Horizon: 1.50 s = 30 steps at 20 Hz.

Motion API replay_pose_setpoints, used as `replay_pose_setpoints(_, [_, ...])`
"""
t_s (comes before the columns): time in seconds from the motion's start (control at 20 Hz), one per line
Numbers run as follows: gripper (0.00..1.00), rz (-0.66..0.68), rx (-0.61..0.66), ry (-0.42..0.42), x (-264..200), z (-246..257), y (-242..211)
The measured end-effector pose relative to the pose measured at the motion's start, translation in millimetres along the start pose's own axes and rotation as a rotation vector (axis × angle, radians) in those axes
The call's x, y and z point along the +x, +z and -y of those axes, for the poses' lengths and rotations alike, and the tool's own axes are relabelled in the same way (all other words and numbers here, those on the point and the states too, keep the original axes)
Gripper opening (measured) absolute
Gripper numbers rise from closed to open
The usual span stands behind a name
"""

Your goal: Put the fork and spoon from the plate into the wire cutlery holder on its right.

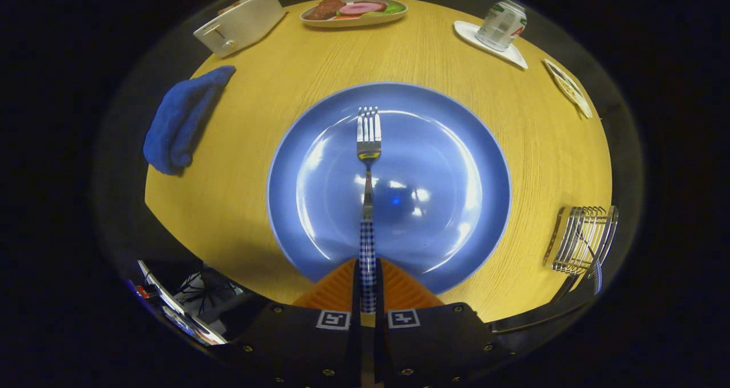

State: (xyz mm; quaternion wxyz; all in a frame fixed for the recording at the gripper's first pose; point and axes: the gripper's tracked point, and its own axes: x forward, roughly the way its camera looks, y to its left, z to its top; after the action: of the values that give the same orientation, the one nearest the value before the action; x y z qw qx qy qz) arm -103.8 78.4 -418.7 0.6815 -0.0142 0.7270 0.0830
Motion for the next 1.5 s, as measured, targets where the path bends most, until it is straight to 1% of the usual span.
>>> replay_pose_setpoints(0.3, [0.10, -0.058, -0.106, -0.028, -34, 23, -8])
replay_pose_setpoints(0.6, [0.10, -0.118, -0.147, -0.016, -76, 54, -29])
replay_pose_setpoints(0.8, [0.10, -0.175, -0.144, -0.024, -116, 90, -57])
replay_pose_setpoints(1.05, [0.10, -0.205, -0.118, -0.090, -162, 151, -83])
replay_pose_setpoints(1.3, [0.10, -0.219, -0.083, -0.132, -179, 188, -105])
replay_pose_setpoints(1.5, [0.10, -0.276, -0.051, -0.147, -189, 219, -124])
